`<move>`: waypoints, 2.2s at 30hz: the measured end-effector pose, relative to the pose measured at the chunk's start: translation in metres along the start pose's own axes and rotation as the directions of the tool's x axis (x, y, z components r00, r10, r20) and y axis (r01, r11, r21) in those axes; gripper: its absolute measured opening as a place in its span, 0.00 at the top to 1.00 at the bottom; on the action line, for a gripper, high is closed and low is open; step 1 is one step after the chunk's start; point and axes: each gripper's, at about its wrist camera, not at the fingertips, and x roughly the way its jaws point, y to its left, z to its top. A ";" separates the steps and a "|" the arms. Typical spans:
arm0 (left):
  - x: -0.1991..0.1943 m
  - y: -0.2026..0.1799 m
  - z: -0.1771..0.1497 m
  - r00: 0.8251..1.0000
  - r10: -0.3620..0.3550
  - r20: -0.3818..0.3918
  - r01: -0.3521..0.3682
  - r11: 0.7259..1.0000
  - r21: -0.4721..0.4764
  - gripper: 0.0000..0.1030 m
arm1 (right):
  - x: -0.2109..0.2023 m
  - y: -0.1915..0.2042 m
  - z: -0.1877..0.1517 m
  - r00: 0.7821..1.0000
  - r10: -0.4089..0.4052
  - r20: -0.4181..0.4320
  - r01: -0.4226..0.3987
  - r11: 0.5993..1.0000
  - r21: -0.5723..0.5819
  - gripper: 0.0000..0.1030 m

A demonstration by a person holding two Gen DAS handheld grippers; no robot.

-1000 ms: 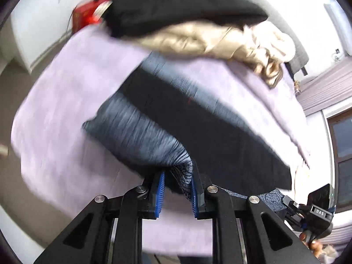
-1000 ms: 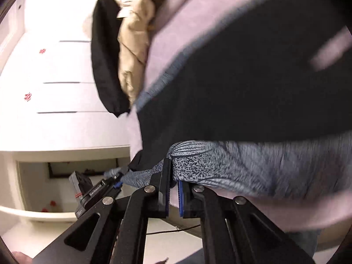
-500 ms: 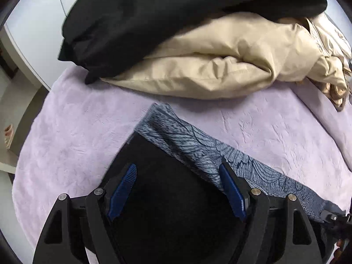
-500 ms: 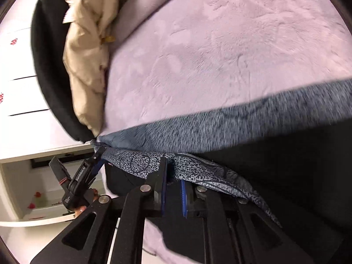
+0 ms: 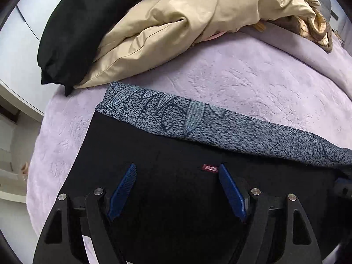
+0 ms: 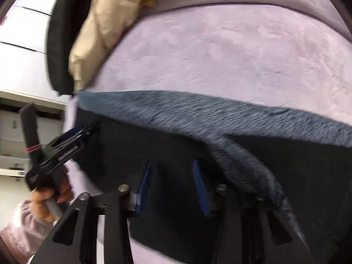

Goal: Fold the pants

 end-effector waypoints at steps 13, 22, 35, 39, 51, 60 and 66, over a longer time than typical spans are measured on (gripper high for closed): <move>-0.078 -0.158 -0.078 0.926 -0.326 -0.189 0.367 0.895 0.255 0.24 | -0.186 -0.198 -0.167 0.975 0.070 0.212 -0.159 0.885 0.438 0.30; -0.087 -0.305 -0.130 0.919 -0.281 -0.277 0.379 0.825 0.419 0.24 | -0.197 -0.323 -0.331 0.985 0.107 0.132 -0.170 0.687 0.707 0.30; -0.078 -0.350 -0.120 0.922 -0.234 -0.308 0.348 0.851 0.394 0.24 | -0.165 -0.313 -0.349 0.902 0.369 0.224 -0.412 0.582 0.701 0.89; -0.085 -0.346 -0.104 0.899 -0.299 -0.320 0.398 0.862 0.313 0.24 | -0.222 -0.314 -0.310 0.847 0.369 0.383 -0.532 0.614 0.584 0.89; -0.071 -0.382 0.009 0.940 -0.319 -0.117 0.337 0.921 0.195 0.24 | -0.283 -0.383 -0.125 0.903 0.127 0.409 -0.320 0.835 0.447 0.33; -0.062 -0.344 -0.032 0.963 -0.239 -0.129 0.260 0.946 0.192 0.24 | -0.286 -0.399 -0.188 0.927 -0.152 0.343 -0.091 0.795 0.599 0.45; -0.046 -0.345 -0.058 0.961 -0.202 -0.189 0.236 0.955 0.178 0.24 | -0.254 -0.431 -0.201 0.933 -0.076 0.351 -0.202 0.698 0.687 0.81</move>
